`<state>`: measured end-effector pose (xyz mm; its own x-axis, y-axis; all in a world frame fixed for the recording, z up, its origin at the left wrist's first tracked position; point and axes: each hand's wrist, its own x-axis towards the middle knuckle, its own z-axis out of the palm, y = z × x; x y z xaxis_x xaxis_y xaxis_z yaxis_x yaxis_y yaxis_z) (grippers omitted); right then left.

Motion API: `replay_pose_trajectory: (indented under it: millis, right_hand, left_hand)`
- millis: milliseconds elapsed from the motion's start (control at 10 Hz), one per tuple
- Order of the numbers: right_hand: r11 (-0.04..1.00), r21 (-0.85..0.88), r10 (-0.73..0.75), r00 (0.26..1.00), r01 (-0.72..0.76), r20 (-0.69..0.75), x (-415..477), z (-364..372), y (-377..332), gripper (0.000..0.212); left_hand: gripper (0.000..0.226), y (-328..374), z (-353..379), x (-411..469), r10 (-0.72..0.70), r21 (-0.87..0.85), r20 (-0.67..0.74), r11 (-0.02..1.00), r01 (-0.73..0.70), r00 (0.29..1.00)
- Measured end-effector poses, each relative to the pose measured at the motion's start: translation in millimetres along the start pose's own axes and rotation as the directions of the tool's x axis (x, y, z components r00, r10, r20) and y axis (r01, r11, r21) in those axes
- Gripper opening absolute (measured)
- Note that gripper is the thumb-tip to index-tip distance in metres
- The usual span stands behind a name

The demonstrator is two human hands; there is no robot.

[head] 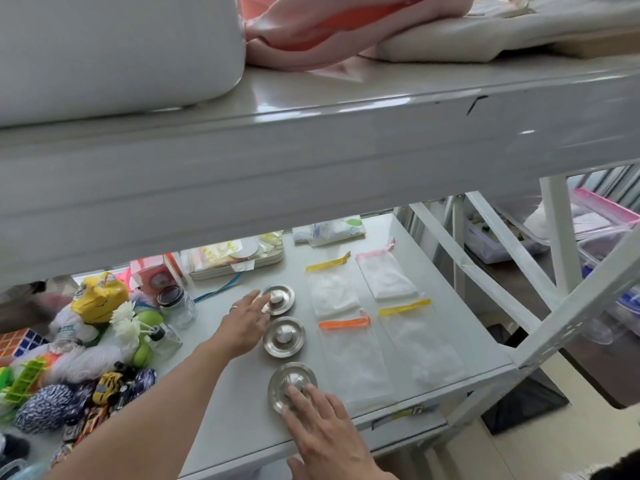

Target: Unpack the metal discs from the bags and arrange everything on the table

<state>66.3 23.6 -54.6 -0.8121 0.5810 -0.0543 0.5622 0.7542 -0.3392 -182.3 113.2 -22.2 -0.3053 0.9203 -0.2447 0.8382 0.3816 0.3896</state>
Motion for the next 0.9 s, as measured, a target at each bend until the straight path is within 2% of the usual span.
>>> replay_pose_trajectory:
  millis: [300,500,700,800,900]
  right_hand:
    - [0.998,-0.037,0.052,0.999,-0.051,0.014,3,1,0,0.065]
    - [0.997,-0.077,0.028,0.999,-0.026,0.026,0,1,-1,0.073]
    - [0.994,-0.11,0.006,1.0,-0.003,0.03,-4,-5,-5,0.075]
    - [0.986,-0.167,0.021,0.999,-0.014,0.041,-4,-2,-4,0.075]
    - [0.987,-0.158,0.019,1.0,-0.021,-0.014,-5,-5,-6,0.077]
  left_hand:
    - [0.051,4,3,16,0.058,0.026,0.0,0.998,-0.058,0.998]
    - [0.058,2,1,-10,0.133,-0.124,-0.066,0.982,-0.141,0.989]
    - [0.054,-7,14,-33,0.198,-0.051,-0.051,0.978,-0.201,0.979]
    - [0.056,-7,22,-29,0.188,-0.037,-0.084,0.981,-0.191,0.979]
    - [0.056,-8,25,-26,0.205,-0.03,-0.125,0.977,-0.211,0.971]
